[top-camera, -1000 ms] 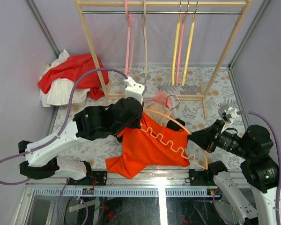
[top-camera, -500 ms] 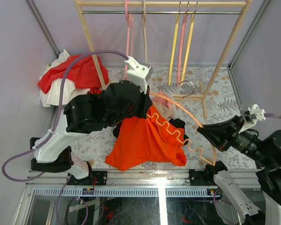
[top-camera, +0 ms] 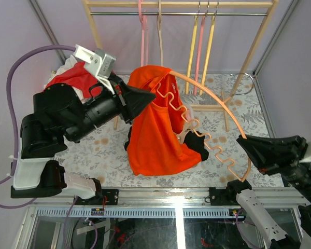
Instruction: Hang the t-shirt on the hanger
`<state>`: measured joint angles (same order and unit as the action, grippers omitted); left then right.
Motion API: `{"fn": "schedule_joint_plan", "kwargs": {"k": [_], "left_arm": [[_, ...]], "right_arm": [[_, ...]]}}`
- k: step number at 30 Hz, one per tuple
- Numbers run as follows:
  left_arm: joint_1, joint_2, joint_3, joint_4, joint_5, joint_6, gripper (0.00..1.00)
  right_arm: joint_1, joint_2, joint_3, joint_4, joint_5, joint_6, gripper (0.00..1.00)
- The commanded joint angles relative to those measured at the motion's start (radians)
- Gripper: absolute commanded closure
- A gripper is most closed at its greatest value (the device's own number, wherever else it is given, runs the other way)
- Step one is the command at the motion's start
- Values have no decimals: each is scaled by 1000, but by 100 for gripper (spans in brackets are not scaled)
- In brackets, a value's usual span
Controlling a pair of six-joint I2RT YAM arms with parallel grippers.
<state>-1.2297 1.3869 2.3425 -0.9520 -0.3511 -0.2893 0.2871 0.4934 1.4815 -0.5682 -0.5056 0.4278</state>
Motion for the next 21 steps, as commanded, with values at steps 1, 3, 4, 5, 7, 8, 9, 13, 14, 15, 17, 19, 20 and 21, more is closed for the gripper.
{"fn": "schedule_joint_plan", "kwargs": {"k": [1, 3, 4, 5, 7, 8, 9, 13, 14, 15, 17, 19, 20, 21], "left_arm": [[-8, -37, -138, 65, 38, -20, 100], [-8, -62, -231, 41, 17, -56, 100], [-7, -70, -291, 25, 5, -75, 100], [-7, -80, -329, 11, 3, -92, 100], [-9, -88, -405, -8, 10, -121, 100], [-11, -90, -433, -20, 9, -134, 100], [-16, -90, -456, -32, 2, -145, 100], [-29, -93, -534, -44, -25, -178, 100], [-33, -92, -549, -45, -20, -182, 100], [-36, -90, -560, -48, -21, -186, 100], [-41, -86, -572, -71, -35, -197, 100], [-45, -87, -574, -101, -49, -212, 100], [-49, -89, -574, -110, -53, -216, 100], [-51, -92, -576, -114, -51, -218, 100]], "right_arm": [[0, -68, 45, 27, -5, 28, 100], [0, -108, 30, -53, -36, 24, 100], [0, -125, 27, -104, -55, 18, 100], [1, -137, 26, -154, -60, 10, 100], [1, -175, 1, -236, -90, -2, 100], [1, -186, -11, -276, -98, -8, 100], [0, -197, -23, -318, -106, -14, 100], [0, -227, -88, -452, -105, -59, 100], [0, -237, -109, -463, -101, -57, 100], [1, -242, -137, -465, -105, -53, 100], [0, -244, -164, -469, -119, -49, 100], [1, -237, -179, -483, -102, -56, 100], [0, -235, -189, -481, -102, -58, 100], [1, -231, -202, -474, -110, -57, 100]]}}
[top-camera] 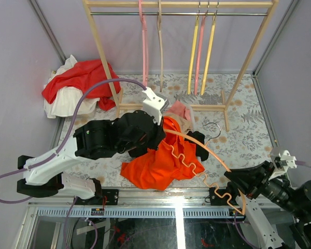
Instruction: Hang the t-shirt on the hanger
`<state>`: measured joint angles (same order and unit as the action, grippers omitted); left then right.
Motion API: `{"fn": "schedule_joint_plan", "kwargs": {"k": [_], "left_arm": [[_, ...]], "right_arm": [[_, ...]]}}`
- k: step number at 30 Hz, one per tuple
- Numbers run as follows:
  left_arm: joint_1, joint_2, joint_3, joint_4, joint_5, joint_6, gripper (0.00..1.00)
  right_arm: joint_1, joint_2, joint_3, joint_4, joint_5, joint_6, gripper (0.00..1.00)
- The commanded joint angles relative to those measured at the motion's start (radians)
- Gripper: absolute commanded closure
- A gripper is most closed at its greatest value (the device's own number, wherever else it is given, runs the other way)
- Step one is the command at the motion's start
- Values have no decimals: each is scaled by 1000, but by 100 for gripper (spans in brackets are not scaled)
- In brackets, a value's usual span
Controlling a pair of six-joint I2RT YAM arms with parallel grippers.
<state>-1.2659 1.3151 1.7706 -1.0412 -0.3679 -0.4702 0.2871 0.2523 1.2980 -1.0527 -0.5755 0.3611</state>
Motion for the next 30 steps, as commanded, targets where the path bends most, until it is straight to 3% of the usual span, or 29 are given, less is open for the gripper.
{"fn": "schedule_joint_plan", "kwargs": {"k": [1, 6, 19, 24, 30], "left_arm": [[-18, -23, -3, -27, -31, -37, 100], [-28, -10, -1, -39, 1, -27, 100], [-64, -18, -104, -85, -4, -74, 100], [-70, -45, -99, -82, -28, -78, 100], [-71, 9, 56, -102, -52, -40, 100]], "right_arm": [[1, 16, -31, 22, -50, 13, 100], [0, 63, -36, 70, -57, 5, 100], [1, 257, 146, 140, -40, -67, 100], [1, 242, 29, 220, -94, -49, 100], [0, 207, -93, 294, -155, -24, 100]]}}
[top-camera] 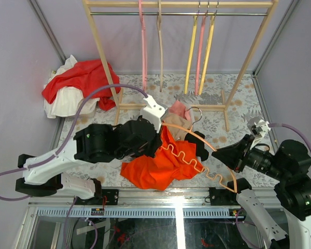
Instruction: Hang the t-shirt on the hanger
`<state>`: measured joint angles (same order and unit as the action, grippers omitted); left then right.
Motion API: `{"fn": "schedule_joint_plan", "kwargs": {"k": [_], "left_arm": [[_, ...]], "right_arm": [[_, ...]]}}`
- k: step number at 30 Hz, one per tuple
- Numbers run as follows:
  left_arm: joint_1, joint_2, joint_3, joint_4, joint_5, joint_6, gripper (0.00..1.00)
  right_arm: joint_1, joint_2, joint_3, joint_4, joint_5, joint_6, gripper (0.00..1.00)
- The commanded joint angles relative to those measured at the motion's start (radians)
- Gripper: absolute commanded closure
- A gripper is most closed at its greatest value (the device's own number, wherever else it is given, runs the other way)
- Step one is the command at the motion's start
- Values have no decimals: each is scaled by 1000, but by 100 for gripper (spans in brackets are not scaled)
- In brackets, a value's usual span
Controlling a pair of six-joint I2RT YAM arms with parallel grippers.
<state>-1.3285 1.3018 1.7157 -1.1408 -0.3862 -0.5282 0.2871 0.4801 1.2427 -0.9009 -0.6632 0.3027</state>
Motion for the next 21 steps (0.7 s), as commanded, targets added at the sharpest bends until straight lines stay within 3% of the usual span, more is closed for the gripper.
{"fn": "schedule_joint_plan", "kwargs": {"k": [1, 12, 21], "left_arm": [[-10, 40, 137, -8, -35, 26, 100], [-44, 180, 275, 4, -9, 63, 100], [-113, 357, 592, -44, 4, 112, 100]], "right_arm": [[0, -24, -45, 144, -73, 35, 100], [0, -42, -94, 202, -150, 61, 100], [0, -102, -224, 468, -108, 254, 100]]}}
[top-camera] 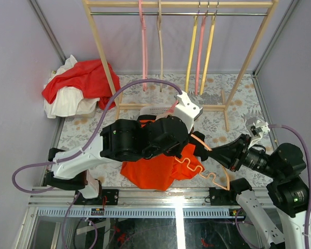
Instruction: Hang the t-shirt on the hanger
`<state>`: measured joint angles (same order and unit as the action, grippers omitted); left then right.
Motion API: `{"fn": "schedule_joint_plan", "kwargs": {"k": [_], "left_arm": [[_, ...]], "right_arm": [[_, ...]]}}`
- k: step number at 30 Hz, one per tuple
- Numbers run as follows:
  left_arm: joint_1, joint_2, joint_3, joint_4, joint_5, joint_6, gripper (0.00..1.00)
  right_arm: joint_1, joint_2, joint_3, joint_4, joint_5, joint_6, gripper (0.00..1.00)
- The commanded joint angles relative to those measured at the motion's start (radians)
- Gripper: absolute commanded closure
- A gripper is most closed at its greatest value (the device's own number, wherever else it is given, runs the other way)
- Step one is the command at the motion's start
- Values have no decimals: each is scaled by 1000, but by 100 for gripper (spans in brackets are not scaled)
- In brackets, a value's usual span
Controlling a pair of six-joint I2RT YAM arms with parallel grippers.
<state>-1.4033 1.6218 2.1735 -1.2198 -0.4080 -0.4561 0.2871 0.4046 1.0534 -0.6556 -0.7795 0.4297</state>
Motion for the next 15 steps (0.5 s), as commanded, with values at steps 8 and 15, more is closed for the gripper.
{"fn": "schedule_joint_plan", "kwargs": {"k": [8, 15], "left_arm": [[-112, 44, 223, 69, 89, 55, 100], [-201, -64, 149, 140, 63, 45, 100]], "right_arm": [[0, -112, -35, 358, 180, 208, 100], [0, -294, 152, 205, 433, 132, 100]]}}
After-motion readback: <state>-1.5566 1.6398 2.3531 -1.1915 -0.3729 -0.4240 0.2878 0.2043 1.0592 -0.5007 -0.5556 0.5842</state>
